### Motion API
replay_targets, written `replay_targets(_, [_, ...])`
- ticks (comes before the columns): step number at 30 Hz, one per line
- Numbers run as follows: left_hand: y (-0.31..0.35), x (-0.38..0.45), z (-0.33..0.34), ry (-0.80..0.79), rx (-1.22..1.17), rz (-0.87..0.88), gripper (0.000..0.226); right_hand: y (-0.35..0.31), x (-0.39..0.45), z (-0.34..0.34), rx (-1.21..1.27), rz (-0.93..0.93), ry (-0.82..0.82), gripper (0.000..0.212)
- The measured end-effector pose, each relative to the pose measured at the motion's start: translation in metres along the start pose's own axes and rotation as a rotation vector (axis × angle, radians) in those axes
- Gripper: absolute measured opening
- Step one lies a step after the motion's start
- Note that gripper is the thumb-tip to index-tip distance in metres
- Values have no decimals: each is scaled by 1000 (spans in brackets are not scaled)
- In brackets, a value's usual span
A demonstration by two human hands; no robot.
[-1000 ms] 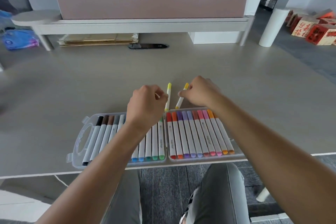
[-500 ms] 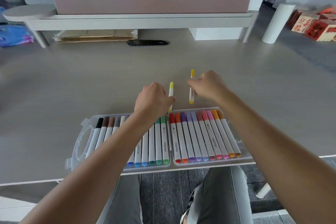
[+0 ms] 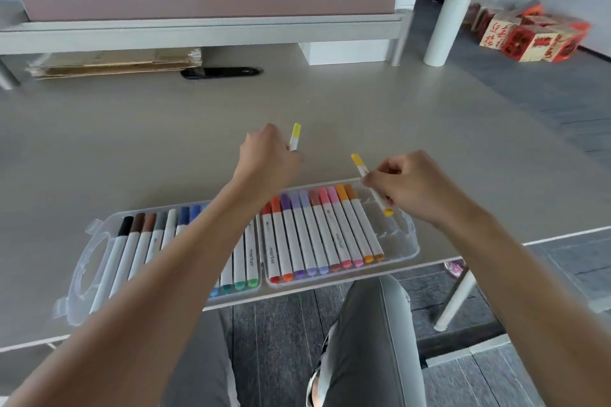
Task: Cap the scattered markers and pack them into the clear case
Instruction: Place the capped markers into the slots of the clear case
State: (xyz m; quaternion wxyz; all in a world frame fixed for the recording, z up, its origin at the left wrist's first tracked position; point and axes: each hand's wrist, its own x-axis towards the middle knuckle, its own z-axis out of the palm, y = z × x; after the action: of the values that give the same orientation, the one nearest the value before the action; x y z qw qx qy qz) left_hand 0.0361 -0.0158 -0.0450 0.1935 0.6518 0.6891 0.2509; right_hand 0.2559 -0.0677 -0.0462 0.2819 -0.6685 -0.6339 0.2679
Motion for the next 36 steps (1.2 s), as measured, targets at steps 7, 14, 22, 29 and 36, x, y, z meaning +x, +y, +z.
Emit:
replay_targets(7, [33, -58, 5, -129, -302, -7, 18, 19, -32, -4, -105, 5, -10, 25])
replay_targets(14, [30, -95, 18, -130, -320, -8, 36, 13, -44, 4, -319, 8, 15, 30])
replay_targets(22, [27, -112, 18, -130, -360, -14, 32, 18, -45, 5, -318, -16, 59, 26])
replay_targets(29, [30, -114, 21, -115, -314, 2, 34, 24, -34, 3, -274, -22, 60, 21])
replay_targets(36, [50, -113, 32, -159, -241, 55, 39, 43, -26, 5, -31, -62, 76, 23])
